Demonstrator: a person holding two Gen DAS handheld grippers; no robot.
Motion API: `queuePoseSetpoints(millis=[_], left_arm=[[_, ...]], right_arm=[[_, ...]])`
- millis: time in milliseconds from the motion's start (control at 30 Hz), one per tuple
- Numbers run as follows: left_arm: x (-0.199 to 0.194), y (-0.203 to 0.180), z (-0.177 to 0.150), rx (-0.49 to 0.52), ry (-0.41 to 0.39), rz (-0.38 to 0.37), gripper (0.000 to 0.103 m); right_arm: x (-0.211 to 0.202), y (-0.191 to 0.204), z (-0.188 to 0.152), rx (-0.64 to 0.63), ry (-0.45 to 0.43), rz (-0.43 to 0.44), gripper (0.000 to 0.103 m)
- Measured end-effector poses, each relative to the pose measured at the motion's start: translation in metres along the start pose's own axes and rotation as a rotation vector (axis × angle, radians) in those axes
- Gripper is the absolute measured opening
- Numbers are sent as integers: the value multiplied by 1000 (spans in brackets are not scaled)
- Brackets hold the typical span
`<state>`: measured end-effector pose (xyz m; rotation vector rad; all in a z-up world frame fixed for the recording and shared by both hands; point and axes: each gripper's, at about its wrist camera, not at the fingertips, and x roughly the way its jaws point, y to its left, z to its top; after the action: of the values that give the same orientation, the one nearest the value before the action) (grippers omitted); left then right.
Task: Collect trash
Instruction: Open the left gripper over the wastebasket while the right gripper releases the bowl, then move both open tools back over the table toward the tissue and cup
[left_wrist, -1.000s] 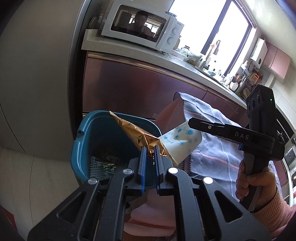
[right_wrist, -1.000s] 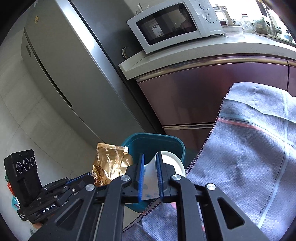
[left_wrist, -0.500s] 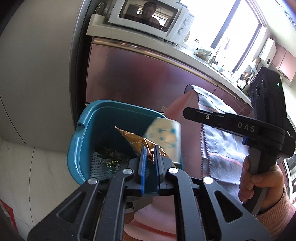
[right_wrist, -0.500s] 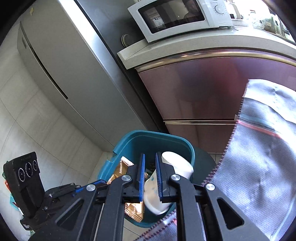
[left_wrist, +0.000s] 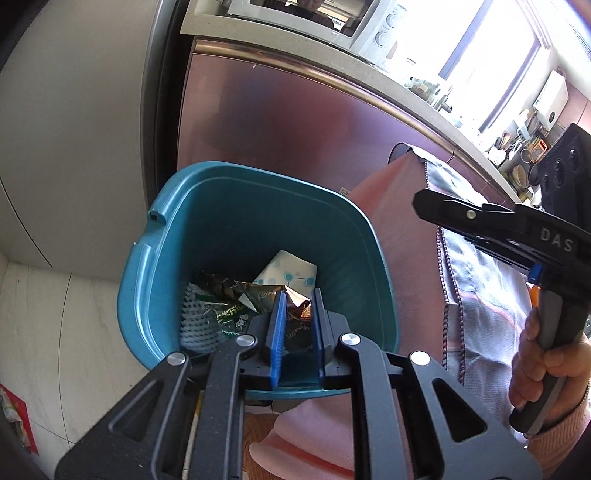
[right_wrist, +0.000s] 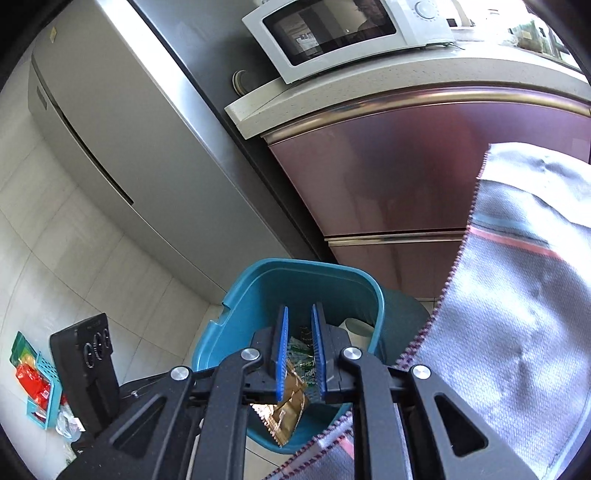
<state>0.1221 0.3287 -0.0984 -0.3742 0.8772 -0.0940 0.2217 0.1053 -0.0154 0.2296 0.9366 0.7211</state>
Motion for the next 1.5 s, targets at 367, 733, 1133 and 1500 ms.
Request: queuePoseSetpoints(millis=[367,733,1133,1500], left_arm=[[-2,-17,2,30,-27,19,29],[-41,-82,0,163,-127,-88,35],[-58,-186,-38,356,-76,-319,39],[-38,-261,-83,450,53,-477,42]], right_arm=[[-29,10,-1,-10,-46,38,24],[-97,13,-15,-52,-133,69,41],[-208,-24,-51,-69,-280,-42,52],[-267,-97,-95,55,-324,-206,52]])
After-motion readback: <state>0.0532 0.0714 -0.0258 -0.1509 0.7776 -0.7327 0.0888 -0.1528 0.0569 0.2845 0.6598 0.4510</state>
